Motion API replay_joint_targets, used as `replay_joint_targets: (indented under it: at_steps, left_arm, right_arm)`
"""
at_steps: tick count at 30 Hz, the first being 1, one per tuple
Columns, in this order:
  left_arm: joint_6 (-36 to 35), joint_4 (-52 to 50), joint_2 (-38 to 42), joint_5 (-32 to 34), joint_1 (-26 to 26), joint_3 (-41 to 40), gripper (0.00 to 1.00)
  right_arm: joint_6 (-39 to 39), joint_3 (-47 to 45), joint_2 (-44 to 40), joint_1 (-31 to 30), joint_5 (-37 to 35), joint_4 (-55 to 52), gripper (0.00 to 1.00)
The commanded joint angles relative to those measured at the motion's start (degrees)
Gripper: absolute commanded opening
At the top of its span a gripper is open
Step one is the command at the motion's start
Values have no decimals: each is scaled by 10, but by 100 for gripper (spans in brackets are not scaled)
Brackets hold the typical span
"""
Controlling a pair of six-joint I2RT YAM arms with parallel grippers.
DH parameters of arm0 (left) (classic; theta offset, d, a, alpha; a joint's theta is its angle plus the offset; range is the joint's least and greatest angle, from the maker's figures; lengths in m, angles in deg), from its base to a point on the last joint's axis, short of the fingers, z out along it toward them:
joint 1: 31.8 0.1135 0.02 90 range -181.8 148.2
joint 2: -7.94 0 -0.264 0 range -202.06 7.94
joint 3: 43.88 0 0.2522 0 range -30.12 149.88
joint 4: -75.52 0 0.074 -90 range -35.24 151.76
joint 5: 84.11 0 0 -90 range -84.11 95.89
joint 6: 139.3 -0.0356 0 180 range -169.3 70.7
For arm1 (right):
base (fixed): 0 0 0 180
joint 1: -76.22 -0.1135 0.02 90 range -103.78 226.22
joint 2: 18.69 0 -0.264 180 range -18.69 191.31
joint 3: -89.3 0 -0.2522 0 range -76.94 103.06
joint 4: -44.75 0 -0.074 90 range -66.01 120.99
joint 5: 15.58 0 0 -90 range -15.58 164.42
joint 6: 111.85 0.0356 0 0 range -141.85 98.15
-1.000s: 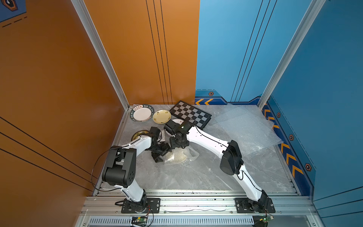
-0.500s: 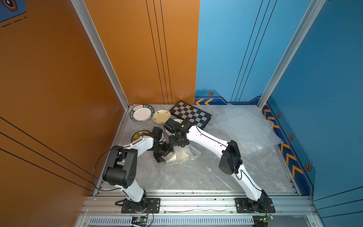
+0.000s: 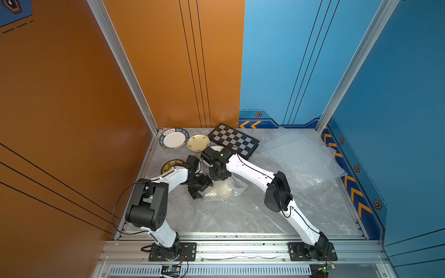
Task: Unpack dinner plates from bubble wrap
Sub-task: Unwrap the bubble wrap at the center of the board.
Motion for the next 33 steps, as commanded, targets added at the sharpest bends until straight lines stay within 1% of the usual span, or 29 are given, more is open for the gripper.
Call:
replay_joint_targets:
  at_steps: [1,4,7,11,13,17,19,21,25,29,31,33]
  left_arm:
    - [-12,-2,8,8,7,-7,83]
    - [-15,-4,9,6,11,-6,83]
    - [-25,-18,44,16,18,-3,82]
    - [-67,-49,135,37,19,0,82]
    - [-78,-56,188,41,18,-13,82]
    - [-70,-54,291,35,2,-55,80]
    - [-58,-54,329,32,-10,-79,78]
    - [-48,-54,352,28,-16,-103,74]
    - [-28,-36,357,26,-42,-139,72]
    - [9,31,336,16,-54,-172,72]
    - [34,82,320,5,-53,-190,76]
    - [47,110,304,-3,-53,-196,79]
  right_arm:
    - [2,7,-17,-2,-15,-26,0]
    - [4,-1,-29,-3,-13,-26,0]
    - [8,-4,-35,-1,-8,-25,0]
    - [13,-2,-36,4,3,-23,0]
    - [16,-2,-36,6,5,-22,0]
    - [24,-1,-39,10,16,-16,0]
    - [27,0,-39,12,23,-13,0]
    - [28,0,-38,14,30,-10,0]
    - [31,0,-35,16,41,-2,0]
    - [32,-2,-37,14,43,-2,0]
    - [31,-4,-36,12,46,-1,0]
    - [29,-5,-36,10,48,-1,0]
